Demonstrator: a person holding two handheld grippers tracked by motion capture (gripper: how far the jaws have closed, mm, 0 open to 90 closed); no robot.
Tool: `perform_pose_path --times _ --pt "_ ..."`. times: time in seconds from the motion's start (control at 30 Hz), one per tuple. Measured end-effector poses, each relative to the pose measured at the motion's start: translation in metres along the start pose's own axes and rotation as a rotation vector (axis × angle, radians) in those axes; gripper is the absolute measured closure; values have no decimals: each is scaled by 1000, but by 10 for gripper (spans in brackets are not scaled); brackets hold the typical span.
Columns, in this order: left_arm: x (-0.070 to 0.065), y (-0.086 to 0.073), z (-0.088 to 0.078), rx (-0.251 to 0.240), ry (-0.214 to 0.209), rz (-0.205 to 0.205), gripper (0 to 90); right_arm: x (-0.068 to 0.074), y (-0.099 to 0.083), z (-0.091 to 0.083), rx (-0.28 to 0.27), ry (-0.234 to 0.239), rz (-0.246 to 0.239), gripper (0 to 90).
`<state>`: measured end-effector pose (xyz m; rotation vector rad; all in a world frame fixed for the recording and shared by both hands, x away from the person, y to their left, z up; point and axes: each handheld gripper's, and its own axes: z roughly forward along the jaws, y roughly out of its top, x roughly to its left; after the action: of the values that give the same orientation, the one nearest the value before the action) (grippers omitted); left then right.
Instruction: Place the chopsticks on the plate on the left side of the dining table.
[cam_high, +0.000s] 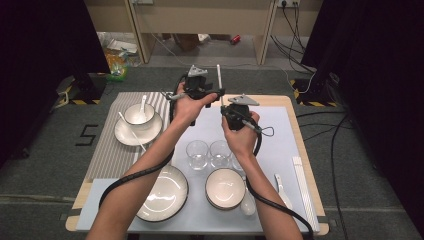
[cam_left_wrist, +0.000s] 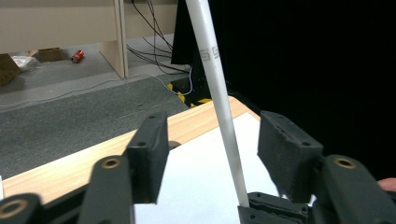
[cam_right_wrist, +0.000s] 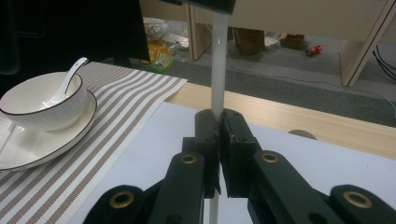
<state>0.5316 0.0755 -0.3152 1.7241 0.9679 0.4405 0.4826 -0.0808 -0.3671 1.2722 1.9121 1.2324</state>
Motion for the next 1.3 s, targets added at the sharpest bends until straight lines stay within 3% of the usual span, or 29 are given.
perform_pose_path --times 0.7,0.77,0.87,0.97,1.3 --pt "-4 -6 11 7 -48 5 786 0 -1 -2 -1 10 5 863" --pt "-4 -7 10 -10 -83 -34 806 0 -1 -1 -5 12 6 861" --pt "-5 -7 8 -15 -108 -45 833 -1 0 -2 3 22 20 853" --pt "-5 -7 7 -24 -84 -16 836 -2 1 -2 0 32 18 806" --pt "3 -6 -2 -52 -31 -1 837 -9 4 -12 24 29 32 755"
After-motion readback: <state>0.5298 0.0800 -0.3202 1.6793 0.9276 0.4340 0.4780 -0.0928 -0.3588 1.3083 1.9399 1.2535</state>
